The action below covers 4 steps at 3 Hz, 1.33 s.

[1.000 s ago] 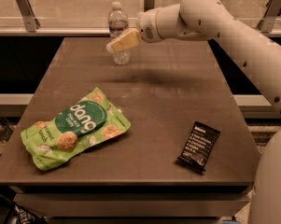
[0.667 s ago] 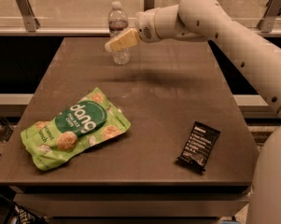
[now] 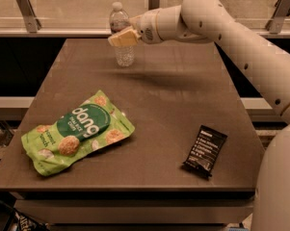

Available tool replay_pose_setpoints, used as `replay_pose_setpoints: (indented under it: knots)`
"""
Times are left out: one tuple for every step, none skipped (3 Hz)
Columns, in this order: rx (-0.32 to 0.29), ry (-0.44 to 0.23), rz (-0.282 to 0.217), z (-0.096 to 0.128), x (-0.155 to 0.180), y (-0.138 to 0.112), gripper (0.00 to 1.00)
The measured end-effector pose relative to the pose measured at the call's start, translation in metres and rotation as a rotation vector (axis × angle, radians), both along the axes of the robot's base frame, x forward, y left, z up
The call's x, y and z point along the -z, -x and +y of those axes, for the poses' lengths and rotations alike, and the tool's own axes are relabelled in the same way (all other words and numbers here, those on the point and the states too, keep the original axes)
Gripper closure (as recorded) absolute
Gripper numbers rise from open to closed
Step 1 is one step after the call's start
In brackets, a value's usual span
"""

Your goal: Knock water bottle over

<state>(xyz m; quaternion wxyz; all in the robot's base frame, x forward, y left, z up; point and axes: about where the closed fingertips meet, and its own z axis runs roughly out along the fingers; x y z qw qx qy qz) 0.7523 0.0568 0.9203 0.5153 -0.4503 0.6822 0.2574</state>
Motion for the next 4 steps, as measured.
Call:
replay_pose_setpoints:
  knots:
    - [-0.004,0.0,0.002,0.003,0.0011,0.0004,0.63]
    - [-0.009,0.0,0.004,0.0058,0.0022,0.0008,0.85]
    - [-0.013,-0.001,0.005,0.0086,0.0033,0.0012,1.0]
    - [-0.013,-0.001,0.005,0.0087,0.0033,0.0012,1.0]
